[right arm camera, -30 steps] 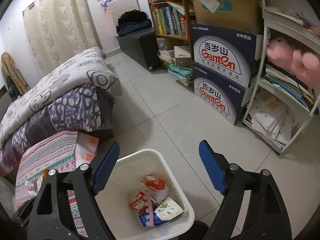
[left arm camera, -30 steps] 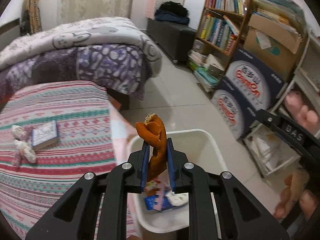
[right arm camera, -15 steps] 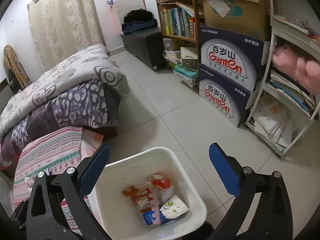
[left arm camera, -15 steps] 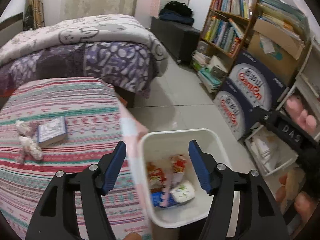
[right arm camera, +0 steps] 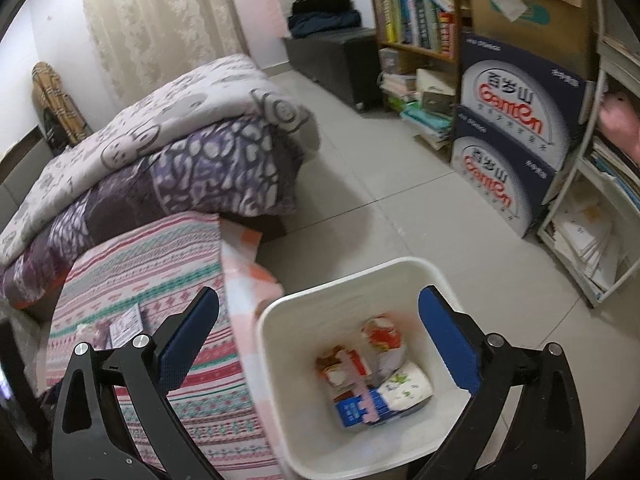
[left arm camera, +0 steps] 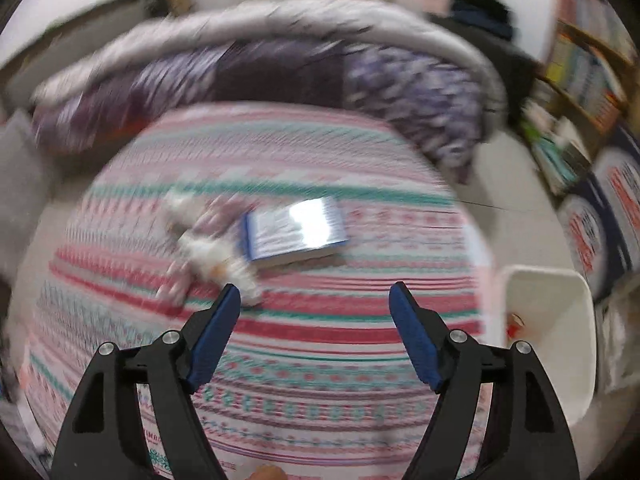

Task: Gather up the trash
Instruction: 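Grasp the crumpled white tissue with the left tool while the right tool grasps the pink fuzzy strip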

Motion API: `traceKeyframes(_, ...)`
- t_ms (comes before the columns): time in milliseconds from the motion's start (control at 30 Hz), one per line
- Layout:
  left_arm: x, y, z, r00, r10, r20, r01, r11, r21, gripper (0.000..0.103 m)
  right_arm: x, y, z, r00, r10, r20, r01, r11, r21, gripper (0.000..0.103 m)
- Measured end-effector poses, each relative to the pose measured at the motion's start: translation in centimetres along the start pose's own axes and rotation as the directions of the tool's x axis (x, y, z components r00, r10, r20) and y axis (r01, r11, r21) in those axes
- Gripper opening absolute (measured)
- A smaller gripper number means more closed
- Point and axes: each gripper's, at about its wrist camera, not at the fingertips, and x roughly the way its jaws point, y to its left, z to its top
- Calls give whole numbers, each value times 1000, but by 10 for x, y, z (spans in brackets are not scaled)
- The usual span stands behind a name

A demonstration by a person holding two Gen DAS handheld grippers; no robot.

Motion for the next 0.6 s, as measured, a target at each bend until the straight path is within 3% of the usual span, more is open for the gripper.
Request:
traceKeyframes(133,36,40,8,996,37,-82,-46,993,-110,75,7,20,-6,999,18,-27,-19,999,-30,96)
traceKeyframes(300,67,66,17,992,-7,-127,-16,983,-182,74,20,44,-12,994,52,-92,-57,997,-51,96)
traceKeyframes(400,75,71,22,991,-55,-124,30,979,-202,67,26,57,-17,991,69,-118,-77,995,-57,96)
traceKeyframes(500,83,73,22,989,-55,-136,25,977,-210,56,29,71,-22,988,75,-133,-86,994,-74,96)
traceKeyframes(567,84,80,21,990,-57,-130,27,975,-220,39,32,78,-26,986,81,-146,-94,992,-86,96)
traceKeyframes(600,81,85,20,989,-73,-128,44,974,-222,39,34,81,-28,985,82,-152,-97,991,-92,96)
